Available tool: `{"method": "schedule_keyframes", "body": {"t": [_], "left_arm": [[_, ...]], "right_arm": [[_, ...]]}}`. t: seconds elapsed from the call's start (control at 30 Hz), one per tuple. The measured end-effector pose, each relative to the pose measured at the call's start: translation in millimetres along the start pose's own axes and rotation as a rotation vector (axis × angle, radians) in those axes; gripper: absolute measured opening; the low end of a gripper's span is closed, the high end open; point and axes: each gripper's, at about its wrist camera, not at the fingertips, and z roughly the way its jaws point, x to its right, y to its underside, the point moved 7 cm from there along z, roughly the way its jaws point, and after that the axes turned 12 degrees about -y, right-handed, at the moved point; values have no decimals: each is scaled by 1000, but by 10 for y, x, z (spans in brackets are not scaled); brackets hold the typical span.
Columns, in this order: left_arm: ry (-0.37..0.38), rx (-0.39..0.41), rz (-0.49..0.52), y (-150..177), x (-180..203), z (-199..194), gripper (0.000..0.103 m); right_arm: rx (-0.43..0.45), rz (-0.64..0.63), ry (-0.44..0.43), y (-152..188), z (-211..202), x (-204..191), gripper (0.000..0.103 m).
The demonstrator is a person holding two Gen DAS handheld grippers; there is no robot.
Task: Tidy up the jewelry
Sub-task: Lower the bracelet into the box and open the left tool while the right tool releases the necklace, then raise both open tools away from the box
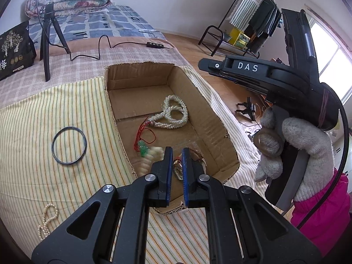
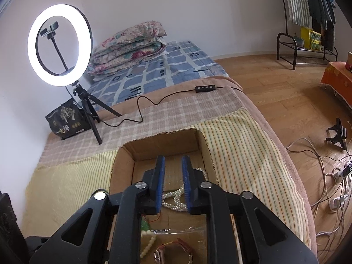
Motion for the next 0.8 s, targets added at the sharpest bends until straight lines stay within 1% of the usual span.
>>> {"method": "schedule_keyframes", "body": {"t": [0.03, 0.07, 0.1, 0.37, 0.47, 0.57, 0.63, 0.7, 0.8], "left_arm": [[-1, 1, 2, 7, -2, -4, 20], [-2, 3, 3, 16, 0, -16, 35], [-8, 5, 2, 19, -7, -23, 40], [-30, 11, 10, 23, -71, -86, 40], [-38, 15, 7, 25, -139, -131, 40], [-49, 25, 3, 16, -214, -193, 40], [-58, 34, 0, 11, -274, -242, 40], [-67, 43, 2, 14, -336, -293, 40], [-85, 51, 5, 29, -450, -368, 40]], "right_arm": [[0, 3, 4, 4, -1, 7, 42], [6, 4, 16, 2, -9, 13, 54], [14, 2, 32, -1, -22, 16, 56], [17, 7, 50, -4, -71, 31, 57], [24, 7, 60, 2, -111, 25, 62], [36, 1, 66, -3, -169, -1, 65], [43, -5, 74, -12, -205, -29, 70], [50, -17, 85, -7, -240, -63, 79], [53, -48, 107, 6, -293, -135, 81]]}}
